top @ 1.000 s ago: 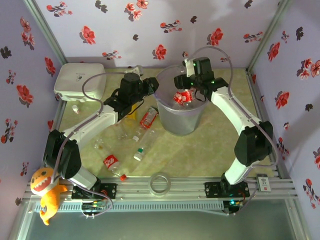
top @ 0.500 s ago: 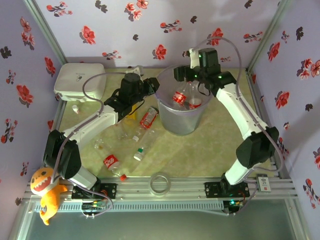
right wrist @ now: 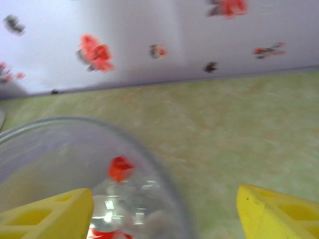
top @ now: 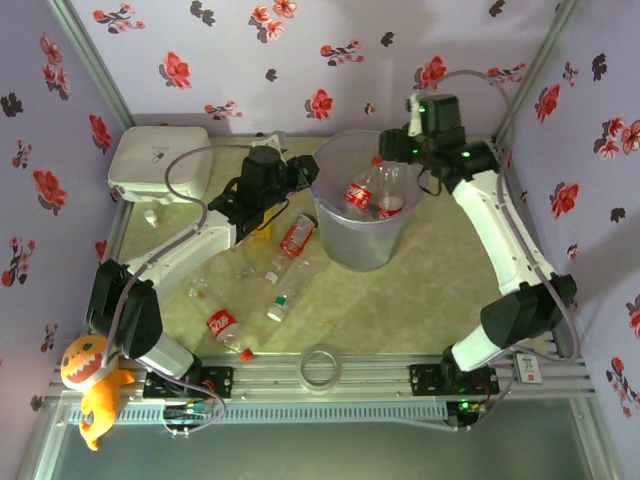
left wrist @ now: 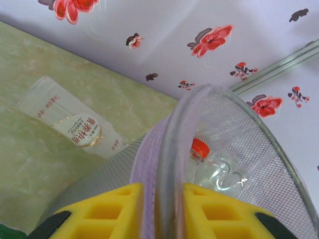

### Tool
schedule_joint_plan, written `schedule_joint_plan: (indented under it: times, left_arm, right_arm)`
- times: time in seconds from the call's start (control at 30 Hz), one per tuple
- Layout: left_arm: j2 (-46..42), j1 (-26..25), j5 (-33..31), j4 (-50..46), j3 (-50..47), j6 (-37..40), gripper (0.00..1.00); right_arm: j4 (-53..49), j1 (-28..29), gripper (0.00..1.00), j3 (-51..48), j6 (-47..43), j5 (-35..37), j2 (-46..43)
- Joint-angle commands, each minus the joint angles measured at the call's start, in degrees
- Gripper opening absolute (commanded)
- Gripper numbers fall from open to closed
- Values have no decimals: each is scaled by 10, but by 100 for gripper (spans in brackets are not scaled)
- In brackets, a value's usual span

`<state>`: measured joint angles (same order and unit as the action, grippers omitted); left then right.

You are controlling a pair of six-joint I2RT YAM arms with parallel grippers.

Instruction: Put the plastic bottles in the bin

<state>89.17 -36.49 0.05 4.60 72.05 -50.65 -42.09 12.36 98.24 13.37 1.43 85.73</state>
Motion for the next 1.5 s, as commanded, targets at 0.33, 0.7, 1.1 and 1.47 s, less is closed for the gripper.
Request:
schedule_joint_plan:
  times: [0.33,0.7,1.1,1.47]
  left_arm:
    - [81,-38,0,-23,70,18,25]
    - [95,-42,5,-32,91,35,34]
    - [78,-41,6,-54,110,60,49]
    - [-40,-2,-11,-157,103,142,100]
  right_arm:
    - [-56,-115,77,-92,113,-117,-90]
    - [-30,-114,76,-136,128,-190,-87]
    - [-24,-112,63,-156,117,-178,-66]
    - [0,-107,76,-124,99,-170,-78]
